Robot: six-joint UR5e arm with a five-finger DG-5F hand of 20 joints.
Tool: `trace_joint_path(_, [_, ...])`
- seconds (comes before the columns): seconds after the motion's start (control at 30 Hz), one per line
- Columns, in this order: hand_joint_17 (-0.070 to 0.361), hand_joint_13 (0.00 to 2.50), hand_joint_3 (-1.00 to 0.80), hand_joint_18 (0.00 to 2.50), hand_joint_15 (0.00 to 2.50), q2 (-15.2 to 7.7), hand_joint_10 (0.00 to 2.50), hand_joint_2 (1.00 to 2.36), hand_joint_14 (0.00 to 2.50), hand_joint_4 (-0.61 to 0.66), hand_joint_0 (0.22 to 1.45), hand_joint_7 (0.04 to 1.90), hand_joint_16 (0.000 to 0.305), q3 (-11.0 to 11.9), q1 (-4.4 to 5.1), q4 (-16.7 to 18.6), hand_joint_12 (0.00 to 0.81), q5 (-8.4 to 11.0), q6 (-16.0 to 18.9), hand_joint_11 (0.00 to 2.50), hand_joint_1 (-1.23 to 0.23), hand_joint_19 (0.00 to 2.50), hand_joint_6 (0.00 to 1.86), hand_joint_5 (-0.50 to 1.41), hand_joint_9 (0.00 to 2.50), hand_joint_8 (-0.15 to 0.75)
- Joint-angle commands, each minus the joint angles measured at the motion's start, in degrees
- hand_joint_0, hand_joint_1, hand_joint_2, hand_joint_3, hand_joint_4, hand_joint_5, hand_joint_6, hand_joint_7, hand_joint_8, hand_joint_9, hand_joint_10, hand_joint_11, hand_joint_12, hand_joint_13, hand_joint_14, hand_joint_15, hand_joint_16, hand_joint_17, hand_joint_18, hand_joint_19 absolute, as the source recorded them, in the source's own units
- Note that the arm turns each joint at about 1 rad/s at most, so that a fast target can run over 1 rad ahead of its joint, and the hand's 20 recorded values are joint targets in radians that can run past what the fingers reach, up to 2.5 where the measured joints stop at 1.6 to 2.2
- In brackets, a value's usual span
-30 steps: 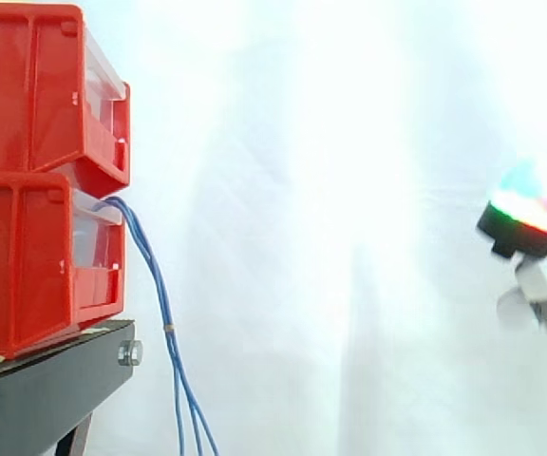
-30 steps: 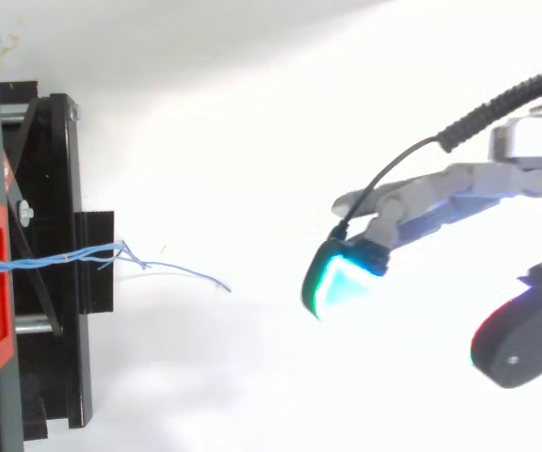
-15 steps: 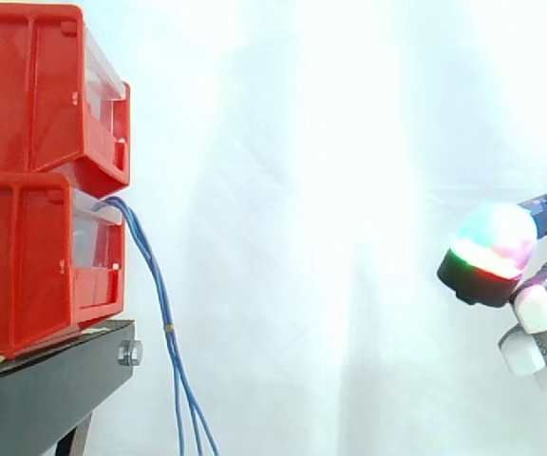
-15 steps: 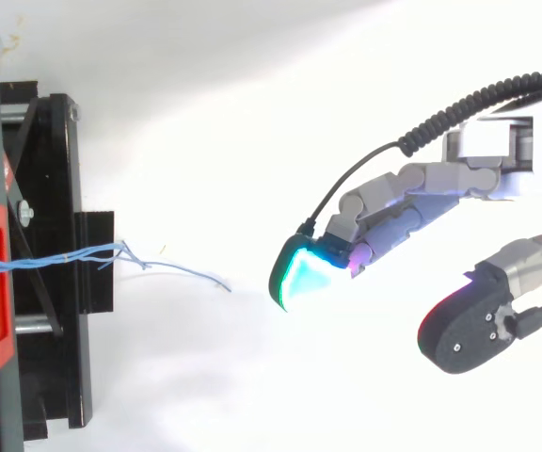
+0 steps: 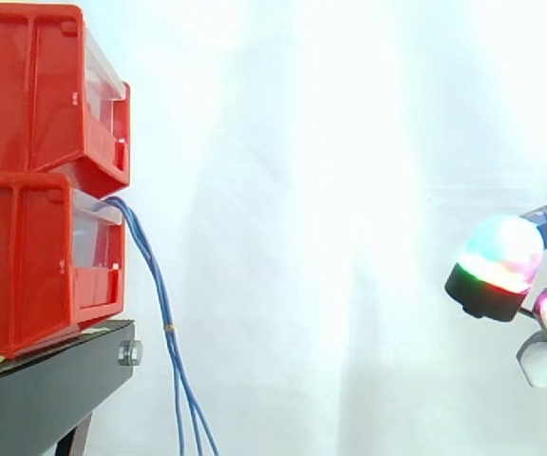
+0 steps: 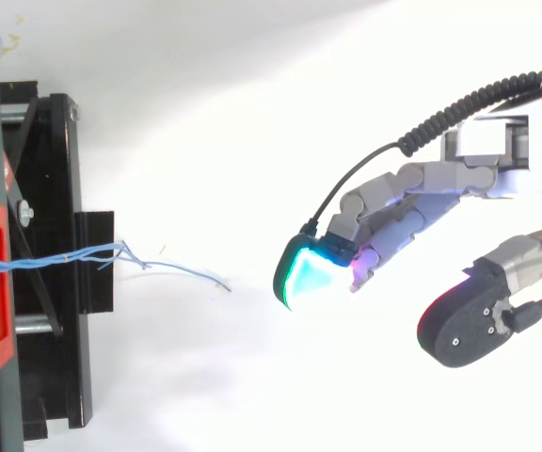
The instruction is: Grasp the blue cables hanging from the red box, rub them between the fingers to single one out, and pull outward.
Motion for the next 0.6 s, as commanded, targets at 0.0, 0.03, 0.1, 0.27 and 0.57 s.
trace_joint_path(0.0, [0.089,0.48,-0.43,0.32,0.22,0.00,0.01,1.01,0.01,0.15,0.54,0.72,0.040,0.00,-0.11,0.15,0.282,-0.02,-0.12,0.17,-0.58,0.27,0.50,-0.16,0.71,0.220])
trace_joint_path(0.03, [0.089,0.48,-0.44,0.32,0.22,-0.09,0.01,1.00,0.01,0.15,0.54,0.72,0.040,0.00,-0.11,0.15,0.282,-0.02,-0.12,0.19,-0.58,0.26,0.50,-0.17,0.71,0.219])
trace_joint_path(0.1, [0.089,0.48,-0.44,0.32,0.22,-0.09,0.01,1.01,0.01,0.14,0.54,0.72,0.040,0.00,-0.11,0.15,0.282,0.24,-0.20,0.18,-0.58,0.27,0.50,-0.17,0.72,0.219])
trace_joint_path(0.27, [0.088,0.49,-0.44,0.34,0.23,-0.61,0.01,1.00,0.01,0.14,0.53,0.72,0.039,0.00,-0.11,0.68,0.278,0.42,-0.03,0.19,-0.58,0.27,0.50,-0.18,0.70,0.219])
trace_joint_path(0.57, [0.089,0.51,-0.44,0.35,0.24,-0.61,0.01,1.00,0.01,0.13,0.53,0.72,0.040,0.00,-0.11,2.79,0.281,1.48,-0.03,0.20,-0.58,0.28,0.50,-0.18,0.69,0.215])
